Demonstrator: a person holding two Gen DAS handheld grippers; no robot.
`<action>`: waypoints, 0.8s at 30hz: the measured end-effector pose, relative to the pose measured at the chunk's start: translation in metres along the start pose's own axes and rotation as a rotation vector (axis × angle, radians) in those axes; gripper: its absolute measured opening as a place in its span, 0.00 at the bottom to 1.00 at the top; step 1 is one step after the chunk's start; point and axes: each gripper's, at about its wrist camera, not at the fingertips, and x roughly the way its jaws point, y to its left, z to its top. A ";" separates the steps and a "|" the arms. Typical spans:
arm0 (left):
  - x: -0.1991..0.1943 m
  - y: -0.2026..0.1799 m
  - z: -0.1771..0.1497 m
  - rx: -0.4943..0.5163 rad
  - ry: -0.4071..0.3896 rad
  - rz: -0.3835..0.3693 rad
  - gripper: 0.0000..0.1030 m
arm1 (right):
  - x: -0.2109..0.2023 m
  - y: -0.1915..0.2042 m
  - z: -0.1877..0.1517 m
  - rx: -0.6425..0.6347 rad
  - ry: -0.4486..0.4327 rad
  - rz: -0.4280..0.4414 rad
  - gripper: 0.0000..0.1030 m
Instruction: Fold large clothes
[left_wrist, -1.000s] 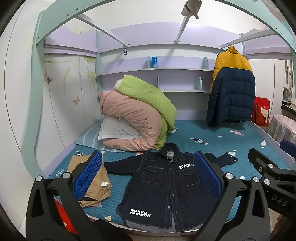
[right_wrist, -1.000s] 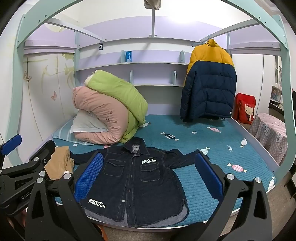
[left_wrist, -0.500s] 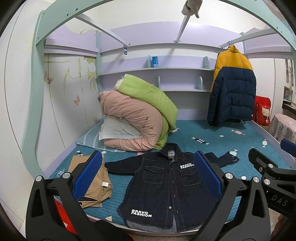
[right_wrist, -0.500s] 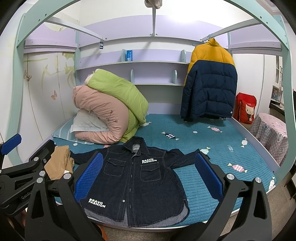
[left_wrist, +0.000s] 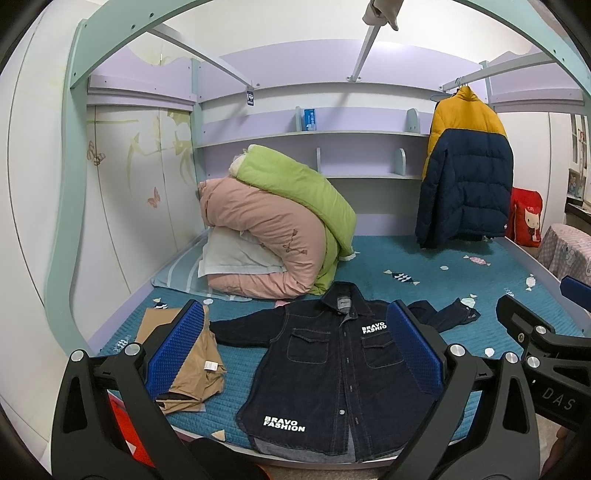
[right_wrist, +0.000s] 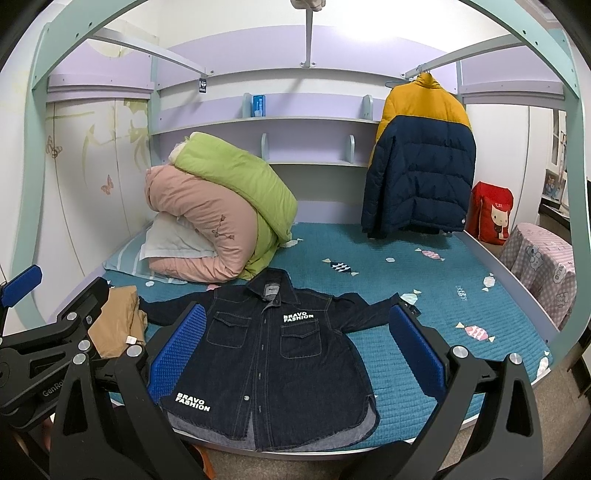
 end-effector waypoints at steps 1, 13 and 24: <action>0.000 0.000 0.000 0.000 0.001 0.000 0.96 | 0.000 0.000 0.000 0.000 0.001 0.000 0.93; 0.021 0.004 -0.005 0.023 0.025 0.010 0.96 | 0.021 0.010 -0.010 0.002 0.031 0.002 0.93; 0.056 0.006 -0.008 0.029 0.086 0.011 0.96 | 0.054 0.014 -0.007 0.005 0.093 0.009 0.93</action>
